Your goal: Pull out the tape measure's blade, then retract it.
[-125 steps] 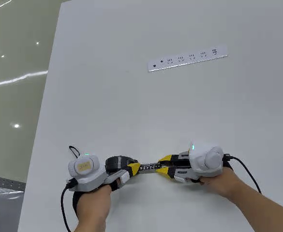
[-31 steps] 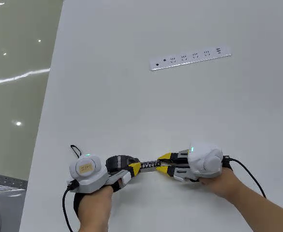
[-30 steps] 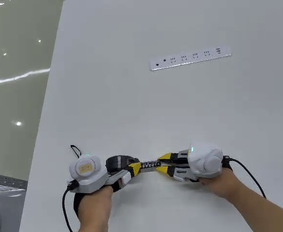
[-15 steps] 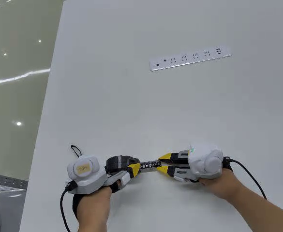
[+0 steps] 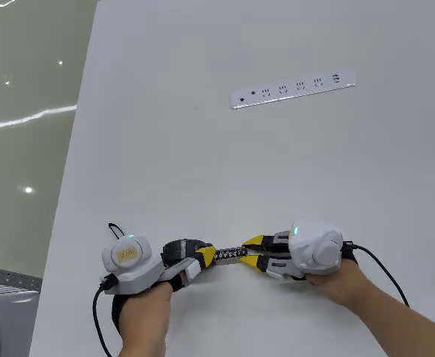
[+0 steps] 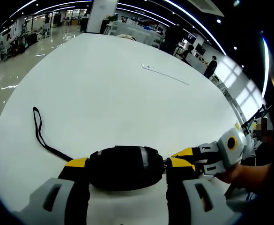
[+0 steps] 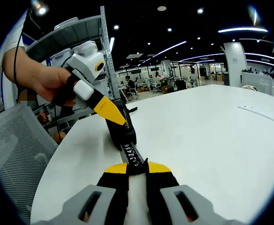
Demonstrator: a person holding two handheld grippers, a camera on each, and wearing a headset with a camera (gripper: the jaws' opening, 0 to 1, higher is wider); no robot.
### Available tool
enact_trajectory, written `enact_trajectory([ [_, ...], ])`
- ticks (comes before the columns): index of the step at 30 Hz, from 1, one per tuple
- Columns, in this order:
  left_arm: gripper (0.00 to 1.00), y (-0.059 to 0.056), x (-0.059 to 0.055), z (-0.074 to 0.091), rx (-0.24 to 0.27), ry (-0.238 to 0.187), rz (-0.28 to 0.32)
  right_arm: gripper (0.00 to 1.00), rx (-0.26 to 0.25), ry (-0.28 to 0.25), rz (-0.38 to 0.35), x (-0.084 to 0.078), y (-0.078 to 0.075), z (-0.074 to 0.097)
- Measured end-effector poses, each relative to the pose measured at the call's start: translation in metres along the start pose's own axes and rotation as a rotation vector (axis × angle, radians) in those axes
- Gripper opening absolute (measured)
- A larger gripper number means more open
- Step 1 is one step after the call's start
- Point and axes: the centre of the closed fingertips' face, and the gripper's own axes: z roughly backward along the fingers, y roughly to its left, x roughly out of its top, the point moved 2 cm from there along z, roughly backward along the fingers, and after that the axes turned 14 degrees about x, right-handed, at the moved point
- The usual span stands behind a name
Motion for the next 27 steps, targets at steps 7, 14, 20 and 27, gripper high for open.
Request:
enact_trajectory([
  [7, 0.62, 0.0011, -0.0004, -0.0005, 0.012, 0.008, 0.007, 0.12, 0.0, 0.0, -0.001, 0.0, 0.0, -0.0001],
  [14, 0.62, 0.0012, -0.0005, -0.0029, 0.025, 0.016, 0.021, 0.12, -0.001, -0.001, -0.003, 0.0001, 0.0001, 0.0001],
  [20, 0.62, 0.0012, -0.0009, -0.0035, 0.032, 0.023, 0.019, 0.12, -0.001, -0.001, -0.003, 0.0001, 0.0, 0.0002],
  [27, 0.6, 0.0, -0.0011, -0.003, 0.034, 0.024, -0.005, 0.12, 0.004, 0.001, -0.004, 0.0005, 0.0006, 0.0003],
])
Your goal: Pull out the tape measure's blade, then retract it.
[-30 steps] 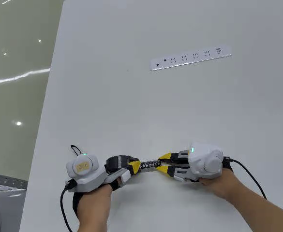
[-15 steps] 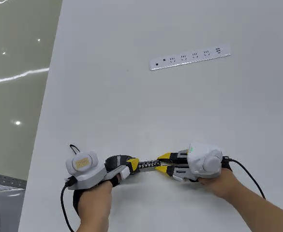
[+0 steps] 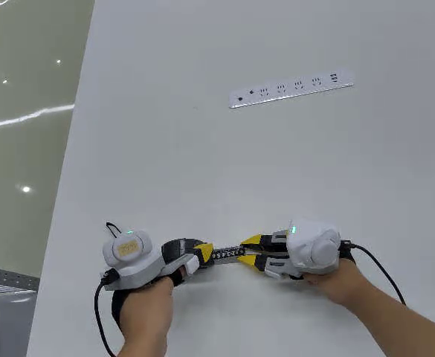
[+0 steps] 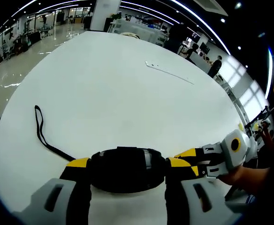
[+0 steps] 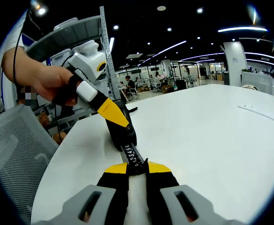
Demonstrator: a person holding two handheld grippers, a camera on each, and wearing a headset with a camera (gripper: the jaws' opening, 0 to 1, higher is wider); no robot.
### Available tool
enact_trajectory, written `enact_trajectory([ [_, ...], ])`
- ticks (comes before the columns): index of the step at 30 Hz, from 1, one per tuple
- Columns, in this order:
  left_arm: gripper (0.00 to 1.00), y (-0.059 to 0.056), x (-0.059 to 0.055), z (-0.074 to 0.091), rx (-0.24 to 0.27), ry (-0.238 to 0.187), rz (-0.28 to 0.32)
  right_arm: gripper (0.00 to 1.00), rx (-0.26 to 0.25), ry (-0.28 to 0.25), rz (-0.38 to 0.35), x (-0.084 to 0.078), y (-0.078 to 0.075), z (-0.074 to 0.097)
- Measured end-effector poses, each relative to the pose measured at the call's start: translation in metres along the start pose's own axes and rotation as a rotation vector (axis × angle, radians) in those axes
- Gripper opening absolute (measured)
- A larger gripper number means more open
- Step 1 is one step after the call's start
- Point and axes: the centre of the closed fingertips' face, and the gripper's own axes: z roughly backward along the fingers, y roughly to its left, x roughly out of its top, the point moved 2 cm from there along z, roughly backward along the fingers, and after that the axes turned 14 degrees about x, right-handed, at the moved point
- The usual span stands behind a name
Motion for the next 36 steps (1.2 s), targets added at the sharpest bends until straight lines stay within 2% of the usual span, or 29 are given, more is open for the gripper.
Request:
enact_trajectory([
  [11, 0.59, 0.0, -0.001, 0.001, 0.0, -0.01, -0.025, 0.12, 0.018, 0.01, -0.005, 0.0, 0.0, 0.0],
  [17, 0.58, 0.001, -0.001, 0.0, -0.003, -0.011, -0.013, 0.12, 0.027, 0.015, -0.001, 0.001, -0.001, -0.002],
  [36, 0.58, 0.002, -0.001, 0.0, -0.017, -0.008, 0.001, 0.12, 0.057, 0.028, 0.012, 0.006, 0.001, -0.023],
])
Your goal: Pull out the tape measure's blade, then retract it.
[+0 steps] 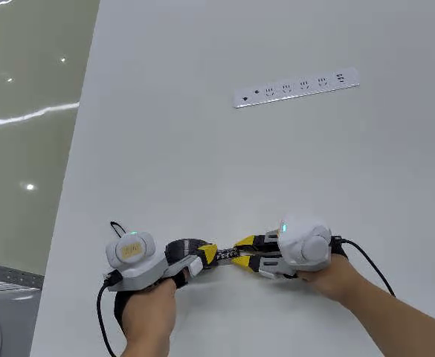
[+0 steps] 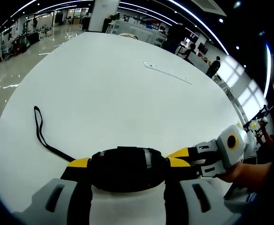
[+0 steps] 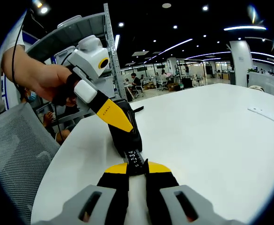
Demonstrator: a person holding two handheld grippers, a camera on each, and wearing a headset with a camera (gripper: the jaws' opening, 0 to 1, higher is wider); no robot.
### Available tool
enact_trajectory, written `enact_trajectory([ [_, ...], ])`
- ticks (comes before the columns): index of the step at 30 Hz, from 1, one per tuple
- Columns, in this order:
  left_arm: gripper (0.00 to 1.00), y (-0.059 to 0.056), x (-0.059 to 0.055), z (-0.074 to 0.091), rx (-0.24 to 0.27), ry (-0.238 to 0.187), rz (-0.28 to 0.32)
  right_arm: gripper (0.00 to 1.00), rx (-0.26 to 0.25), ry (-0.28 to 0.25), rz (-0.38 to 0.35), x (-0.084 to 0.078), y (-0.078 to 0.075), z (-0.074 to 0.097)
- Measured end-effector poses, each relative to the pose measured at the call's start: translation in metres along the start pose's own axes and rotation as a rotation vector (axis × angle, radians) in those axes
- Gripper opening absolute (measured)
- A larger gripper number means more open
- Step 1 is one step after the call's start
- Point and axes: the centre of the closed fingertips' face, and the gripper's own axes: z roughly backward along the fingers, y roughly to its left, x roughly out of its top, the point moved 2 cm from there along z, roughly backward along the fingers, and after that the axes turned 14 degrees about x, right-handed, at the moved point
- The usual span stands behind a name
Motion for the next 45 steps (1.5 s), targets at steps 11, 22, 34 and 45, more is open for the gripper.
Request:
enact_trajectory([
  [11, 0.59, 0.0, 0.0, 0.001, -0.005, 0.001, 0.004, 0.12, 0.012, 0.004, 0.007, 0.003, 0.0, -0.009],
  [22, 0.59, 0.0, 0.001, 0.001, -0.008, 0.0, 0.01, 0.11, 0.025, 0.016, 0.017, 0.005, 0.0, -0.018],
  [34, 0.59, 0.0, 0.001, 0.001, -0.012, -0.002, 0.014, 0.12, 0.036, 0.02, 0.029, 0.007, 0.001, -0.025],
  [45, 0.6, 0.0, 0.001, 0.001, -0.012, 0.0, 0.008, 0.14, 0.03, 0.017, 0.019, 0.006, 0.002, -0.025],
])
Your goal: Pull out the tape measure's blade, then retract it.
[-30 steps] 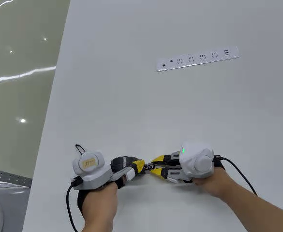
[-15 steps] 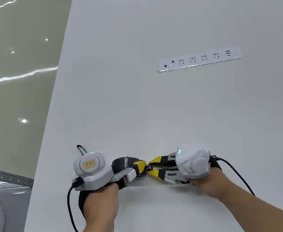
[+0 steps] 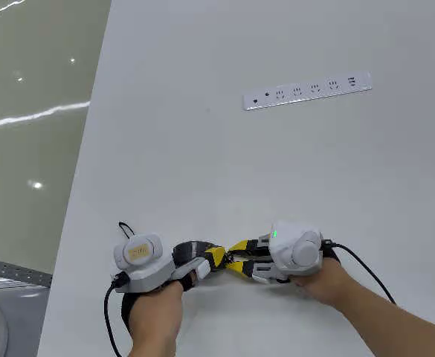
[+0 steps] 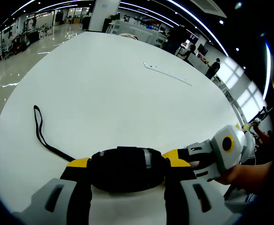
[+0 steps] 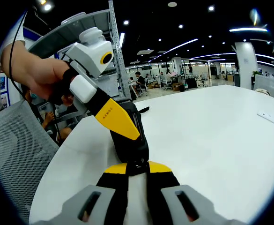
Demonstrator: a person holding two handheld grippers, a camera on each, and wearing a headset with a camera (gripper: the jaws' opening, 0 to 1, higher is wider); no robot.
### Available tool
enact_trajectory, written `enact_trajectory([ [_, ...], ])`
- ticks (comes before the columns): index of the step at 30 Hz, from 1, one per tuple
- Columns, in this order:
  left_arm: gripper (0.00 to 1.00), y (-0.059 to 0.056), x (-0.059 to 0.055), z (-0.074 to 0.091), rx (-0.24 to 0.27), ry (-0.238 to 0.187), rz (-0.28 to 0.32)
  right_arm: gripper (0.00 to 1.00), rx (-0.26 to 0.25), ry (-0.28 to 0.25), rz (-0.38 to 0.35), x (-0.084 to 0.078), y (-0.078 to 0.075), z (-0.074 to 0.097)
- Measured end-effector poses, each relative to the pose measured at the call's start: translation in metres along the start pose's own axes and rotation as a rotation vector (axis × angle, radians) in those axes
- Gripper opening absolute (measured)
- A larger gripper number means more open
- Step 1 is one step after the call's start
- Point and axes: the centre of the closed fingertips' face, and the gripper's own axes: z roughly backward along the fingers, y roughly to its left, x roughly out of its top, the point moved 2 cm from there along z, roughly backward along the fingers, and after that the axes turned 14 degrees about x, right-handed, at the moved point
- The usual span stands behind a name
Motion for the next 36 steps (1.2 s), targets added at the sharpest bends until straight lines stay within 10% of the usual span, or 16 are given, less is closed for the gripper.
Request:
enact_trajectory([
  [36, 0.61, 0.0009, 0.0068, 0.0071, -0.052, -0.088, -0.138, 0.27, -0.007, -0.016, -0.032, -0.0001, 0.0039, 0.003],
])
